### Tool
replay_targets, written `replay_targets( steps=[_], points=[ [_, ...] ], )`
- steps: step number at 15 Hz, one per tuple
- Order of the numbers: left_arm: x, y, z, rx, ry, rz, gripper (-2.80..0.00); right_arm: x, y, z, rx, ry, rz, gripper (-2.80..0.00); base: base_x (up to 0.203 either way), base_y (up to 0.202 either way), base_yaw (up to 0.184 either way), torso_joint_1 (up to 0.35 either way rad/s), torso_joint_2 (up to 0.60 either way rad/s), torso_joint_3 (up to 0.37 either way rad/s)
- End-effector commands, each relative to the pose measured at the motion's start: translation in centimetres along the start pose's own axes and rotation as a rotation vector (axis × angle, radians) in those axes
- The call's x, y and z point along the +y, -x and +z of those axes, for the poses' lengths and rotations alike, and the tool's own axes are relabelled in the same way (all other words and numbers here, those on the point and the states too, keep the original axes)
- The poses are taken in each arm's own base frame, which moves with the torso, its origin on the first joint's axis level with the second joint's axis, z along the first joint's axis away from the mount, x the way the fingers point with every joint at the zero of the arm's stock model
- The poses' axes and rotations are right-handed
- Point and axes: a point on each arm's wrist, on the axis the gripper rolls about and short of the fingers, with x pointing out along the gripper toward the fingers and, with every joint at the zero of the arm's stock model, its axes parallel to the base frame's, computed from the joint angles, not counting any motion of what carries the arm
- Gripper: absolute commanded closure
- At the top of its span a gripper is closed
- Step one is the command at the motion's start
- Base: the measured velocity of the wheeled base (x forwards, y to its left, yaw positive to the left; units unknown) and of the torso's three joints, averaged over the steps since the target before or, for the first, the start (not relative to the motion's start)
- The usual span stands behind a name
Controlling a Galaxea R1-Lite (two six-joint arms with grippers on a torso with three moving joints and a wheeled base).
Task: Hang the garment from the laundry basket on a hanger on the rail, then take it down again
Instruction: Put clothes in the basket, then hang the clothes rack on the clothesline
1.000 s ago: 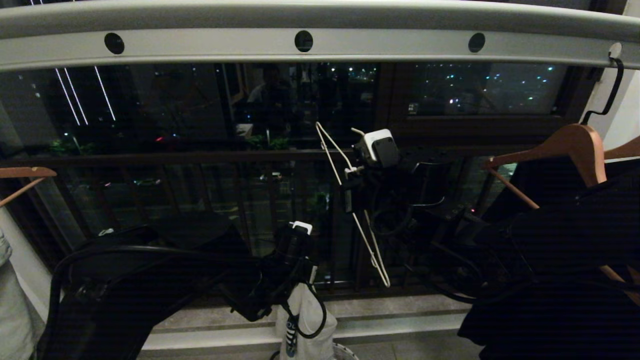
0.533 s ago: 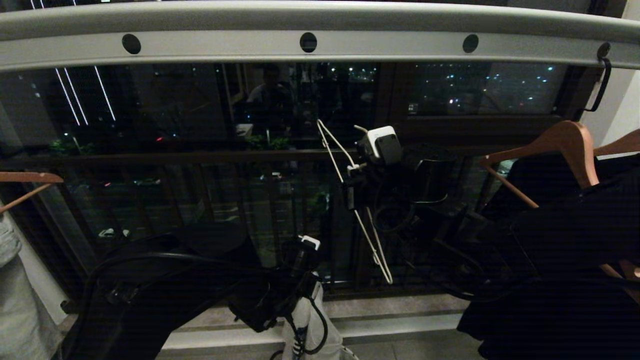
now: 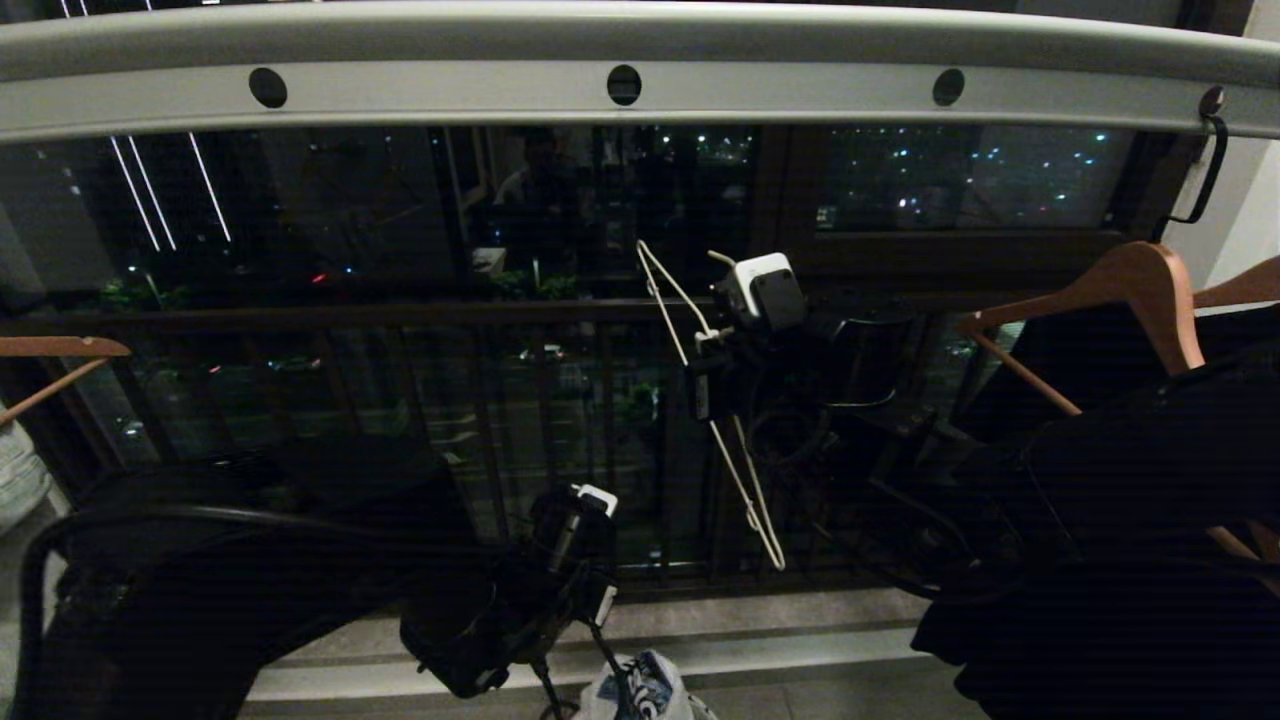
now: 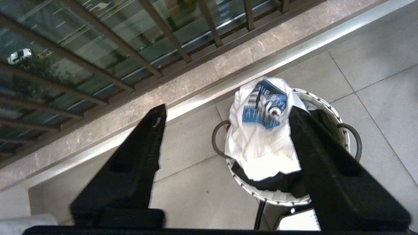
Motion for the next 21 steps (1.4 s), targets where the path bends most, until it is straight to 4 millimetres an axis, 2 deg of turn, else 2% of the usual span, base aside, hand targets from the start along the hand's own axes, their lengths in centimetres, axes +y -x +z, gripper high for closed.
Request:
replay_targets(
  steps=[1,2,8,11,13,18,21],
  points=[
    [1.3,3.4,2.2,-0.073,0.028,0.004,-2.80,0.1,-0.1,-0.2,0.000,0.001,-0.002,0.00,0.000,0.000,0.000,0.000,0.00,0.000],
    [1.7,4.4,2.7,-0.091,0.027,0.005,0.00,0.2,-0.1,-0.3,0.003,0.002,0.000,0.00,0.000,0.000,0.000,0.000,0.00,0.000],
    [3.3,10.5,6.9,-0.252,0.047,-0.004,0.00,0.7,-0.4,-2.3,0.056,0.034,0.008,0.00,0.000,0.000,0.000,0.000,0.00,0.000],
    [4.8,14.3,7.3,-0.143,-0.067,-0.004,0.00,1.4,1.0,-3.0,0.079,0.043,-0.002,0.00,0.000,0.000,0.000,0.000,0.00,0.000],
    [6.2,17.6,8.2,-0.169,-0.072,-0.002,0.00,1.9,2.8,-3.5,0.112,0.059,-0.005,0.00,0.000,0.000,0.000,0.000,0.00,0.000],
    [8.3,24.0,9.4,-0.314,-0.078,-0.004,0.00,2.6,9.6,-0.7,0.103,0.070,-0.007,0.00,0.000,0.000,0.000,0.000,0.00,0.000],
    [9.8,29.1,9.2,-0.419,-0.085,-0.004,0.00,3.1,12.3,1.2,0.116,0.087,0.016,0.00,0.000,0.000,0.000,0.000,0.00,0.000]
  ],
)
